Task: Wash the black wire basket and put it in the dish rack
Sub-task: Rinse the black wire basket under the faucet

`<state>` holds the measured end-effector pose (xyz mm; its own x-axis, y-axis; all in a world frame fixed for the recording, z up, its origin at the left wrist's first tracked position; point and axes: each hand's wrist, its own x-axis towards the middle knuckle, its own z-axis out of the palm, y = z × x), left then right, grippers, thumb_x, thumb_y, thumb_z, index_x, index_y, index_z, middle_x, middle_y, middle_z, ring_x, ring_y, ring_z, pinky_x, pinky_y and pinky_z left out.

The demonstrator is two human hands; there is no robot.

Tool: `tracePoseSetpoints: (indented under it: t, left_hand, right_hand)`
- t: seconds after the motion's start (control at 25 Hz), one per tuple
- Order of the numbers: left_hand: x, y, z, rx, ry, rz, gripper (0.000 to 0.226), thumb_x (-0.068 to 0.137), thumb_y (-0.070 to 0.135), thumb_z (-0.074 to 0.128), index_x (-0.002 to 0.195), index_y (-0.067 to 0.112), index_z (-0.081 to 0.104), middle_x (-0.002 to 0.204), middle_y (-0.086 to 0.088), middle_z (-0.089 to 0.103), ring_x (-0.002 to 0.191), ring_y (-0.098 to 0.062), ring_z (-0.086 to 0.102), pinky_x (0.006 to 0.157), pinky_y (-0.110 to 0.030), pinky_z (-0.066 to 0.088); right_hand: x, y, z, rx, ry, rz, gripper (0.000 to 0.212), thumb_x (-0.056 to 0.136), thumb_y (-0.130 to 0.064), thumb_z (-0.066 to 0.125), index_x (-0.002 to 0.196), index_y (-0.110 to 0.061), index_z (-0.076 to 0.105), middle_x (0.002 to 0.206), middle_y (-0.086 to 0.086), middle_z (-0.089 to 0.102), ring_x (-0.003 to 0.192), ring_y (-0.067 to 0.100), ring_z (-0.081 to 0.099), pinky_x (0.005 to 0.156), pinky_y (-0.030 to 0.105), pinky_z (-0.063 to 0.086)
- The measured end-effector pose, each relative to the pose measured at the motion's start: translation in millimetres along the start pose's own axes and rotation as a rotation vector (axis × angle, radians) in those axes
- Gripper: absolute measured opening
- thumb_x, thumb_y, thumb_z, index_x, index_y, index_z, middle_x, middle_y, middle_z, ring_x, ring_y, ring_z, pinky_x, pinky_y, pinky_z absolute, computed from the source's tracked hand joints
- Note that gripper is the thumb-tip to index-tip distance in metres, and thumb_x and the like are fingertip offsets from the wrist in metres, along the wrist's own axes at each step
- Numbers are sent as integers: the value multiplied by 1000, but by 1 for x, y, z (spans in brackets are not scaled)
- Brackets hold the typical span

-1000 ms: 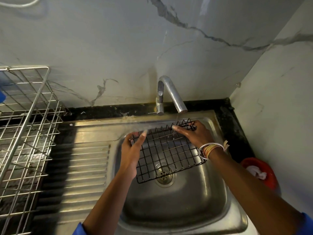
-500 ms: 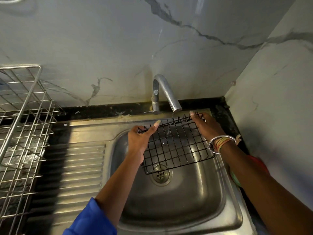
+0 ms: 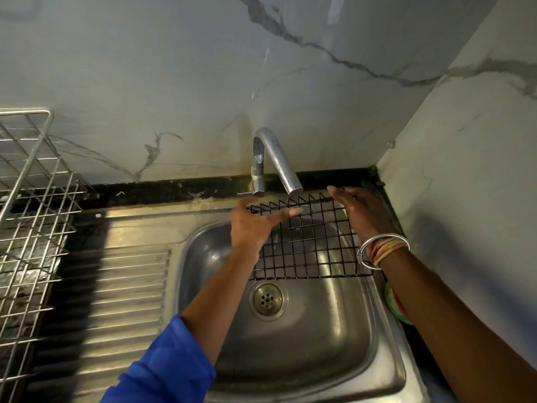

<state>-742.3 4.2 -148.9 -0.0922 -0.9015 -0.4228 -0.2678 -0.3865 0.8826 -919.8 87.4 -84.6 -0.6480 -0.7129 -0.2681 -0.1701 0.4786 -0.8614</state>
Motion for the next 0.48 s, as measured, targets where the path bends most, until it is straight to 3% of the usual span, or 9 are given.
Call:
tracePoseSetpoints:
  t: [0.12, 0.2, 0.36, 0.4, 0.48]
  left_hand:
    - [1, 2, 10, 247, -11, 140, 109, 46, 74, 87, 137, 30, 46, 154, -2, 34, 141, -31, 38, 106, -53, 47]
    - [3, 5, 11, 332, -19, 231, 105, 48, 80, 80, 136, 29, 51, 153, -3, 38, 140, -31, 38, 106, -54, 48]
    - [15, 1, 8, 195, 25, 318, 60, 79, 59, 75, 122, 17, 70, 137, -8, 60, 128, -26, 56, 102, -42, 50]
    - [16, 0, 9, 169, 46, 314, 57, 81, 58, 73, 120, 17, 71, 135, -8, 61, 126, -26, 57, 104, -46, 51]
    - [11, -1, 15, 173, 58, 261, 74, 71, 76, 68, 123, 23, 66, 140, -6, 54, 130, -27, 52, 106, -55, 47]
  right_hand:
    - [1, 3, -1, -16, 58, 4, 44, 80, -62, 62, 106, -26, 66, 105, -6, 64, 90, 10, 57, 61, 21, 34]
    - [2, 3, -2, -5, 77, -6, 44, 81, -62, 62, 105, -25, 66, 104, -5, 64, 93, 13, 58, 61, 21, 35]
    - [2, -2, -6, 50, 106, -34, 42, 84, -53, 64, 106, -18, 65, 94, -8, 61, 86, 6, 56, 64, 20, 36]
    - [1, -3, -5, 50, 108, -36, 41, 84, -52, 65, 107, -18, 65, 96, -8, 62, 84, 2, 54, 63, 19, 36]
    - [-2, -3, -1, 53, 122, -57, 40, 82, -50, 68, 107, -19, 66, 102, -5, 64, 85, 2, 55, 62, 16, 35]
